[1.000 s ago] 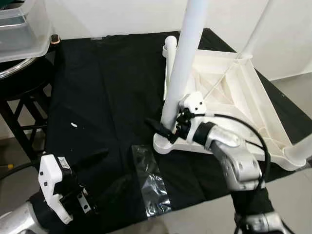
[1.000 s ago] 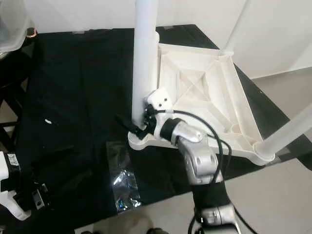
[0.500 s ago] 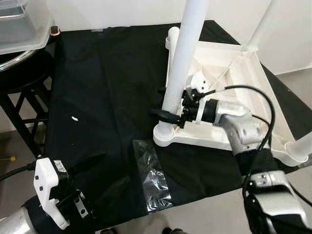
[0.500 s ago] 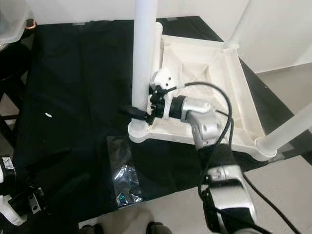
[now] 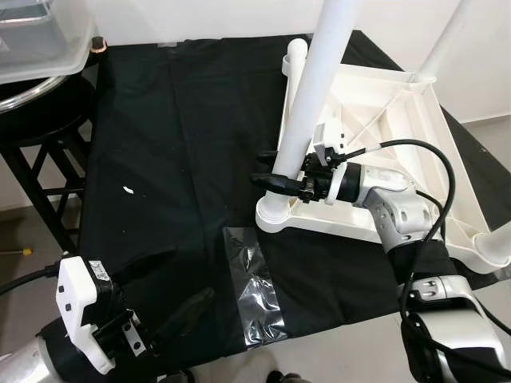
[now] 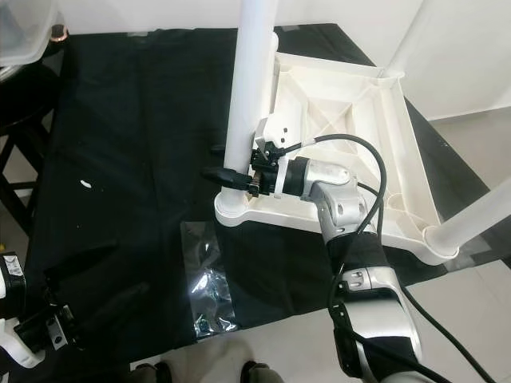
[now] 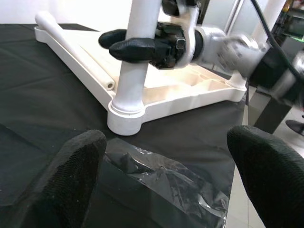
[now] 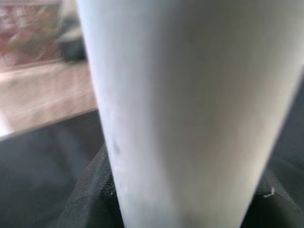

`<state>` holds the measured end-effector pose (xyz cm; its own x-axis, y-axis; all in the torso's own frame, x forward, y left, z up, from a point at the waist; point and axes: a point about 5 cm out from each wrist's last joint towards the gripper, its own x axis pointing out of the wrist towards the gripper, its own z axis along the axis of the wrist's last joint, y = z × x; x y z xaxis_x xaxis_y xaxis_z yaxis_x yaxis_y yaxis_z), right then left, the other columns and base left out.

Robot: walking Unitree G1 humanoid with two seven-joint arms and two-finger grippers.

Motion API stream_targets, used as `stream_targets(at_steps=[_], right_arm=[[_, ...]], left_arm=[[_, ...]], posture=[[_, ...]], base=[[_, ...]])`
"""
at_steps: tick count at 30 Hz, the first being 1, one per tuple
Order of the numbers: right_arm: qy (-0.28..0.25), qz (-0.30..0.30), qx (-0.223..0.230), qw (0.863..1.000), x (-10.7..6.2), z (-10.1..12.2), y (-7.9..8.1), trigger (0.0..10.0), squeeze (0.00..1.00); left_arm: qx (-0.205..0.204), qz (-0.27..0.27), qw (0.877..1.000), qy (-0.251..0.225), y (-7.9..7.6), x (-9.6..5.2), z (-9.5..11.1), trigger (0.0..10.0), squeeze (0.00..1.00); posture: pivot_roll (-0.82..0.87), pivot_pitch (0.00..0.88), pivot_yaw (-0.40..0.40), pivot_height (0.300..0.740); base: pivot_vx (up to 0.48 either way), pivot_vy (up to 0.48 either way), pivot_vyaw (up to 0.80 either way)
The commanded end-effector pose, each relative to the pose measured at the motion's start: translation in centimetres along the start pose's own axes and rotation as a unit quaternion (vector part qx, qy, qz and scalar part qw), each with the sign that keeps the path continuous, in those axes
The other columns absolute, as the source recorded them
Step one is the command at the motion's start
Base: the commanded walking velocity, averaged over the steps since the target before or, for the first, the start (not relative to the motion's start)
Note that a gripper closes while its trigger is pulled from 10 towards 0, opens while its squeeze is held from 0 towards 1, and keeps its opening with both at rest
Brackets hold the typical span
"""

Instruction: Building children table

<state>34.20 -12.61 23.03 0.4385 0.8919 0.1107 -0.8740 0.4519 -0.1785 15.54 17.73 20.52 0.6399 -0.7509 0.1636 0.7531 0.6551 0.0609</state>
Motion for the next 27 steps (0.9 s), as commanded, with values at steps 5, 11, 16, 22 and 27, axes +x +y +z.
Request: stream_targets(at_steps=[5, 11, 16, 22, 27], right_arm=[[0.1, -0.29, 0.002, 0.952, -1.3, -5.1, 3.6, 0.0, 0.0], [0.136, -0.314, -0.058, 0.938, -0.5, -5.6, 10.8, 0.0, 0.0], [0.138, -0.334, -0.027, 0.932, -0.5, -5.6, 8.8, 6.9, 0.0], [0.109, -0.304, -0.018, 0.946, 0.1, -4.7, 8.1, 10.0, 1.0], [0.059, -0.24, -0.003, 0.969, 0.9, -3.0, 7.2, 10.0, 1.0]], left_arm=[[-0.002, -0.001, 1.0, 0.005, 0.1, 0.0, -0.4, 10.0, 0.0], [-0.003, -0.008, 1.0, -0.006, 0.4, 0.6, -0.4, 10.0, 0.0], [-0.002, -0.016, 1.0, -0.008, 0.5, 1.0, -0.5, 10.0, 0.0], [0.004, -0.013, 1.0, -0.005, 0.7, 0.8, -0.4, 10.0, 0.0], [0.004, -0.013, 1.0, -0.002, 0.6, 0.7, -0.4, 10.0, 0.0]], posture=[[0.11, 0.212, -0.088, 0.74], [0.07, 0.187, -0.058, 0.74], [0.08, 0.182, -0.063, 0.74], [0.09, 0.186, -0.064, 0.74], [0.09, 0.194, -0.062, 0.74]], base=[[0.0, 0.0, 0.0], [0.0, 0.0, 0.0], [0.0, 0.0, 0.0], [0.0, 0.0, 0.0], [0.0, 0.0, 0.0]])
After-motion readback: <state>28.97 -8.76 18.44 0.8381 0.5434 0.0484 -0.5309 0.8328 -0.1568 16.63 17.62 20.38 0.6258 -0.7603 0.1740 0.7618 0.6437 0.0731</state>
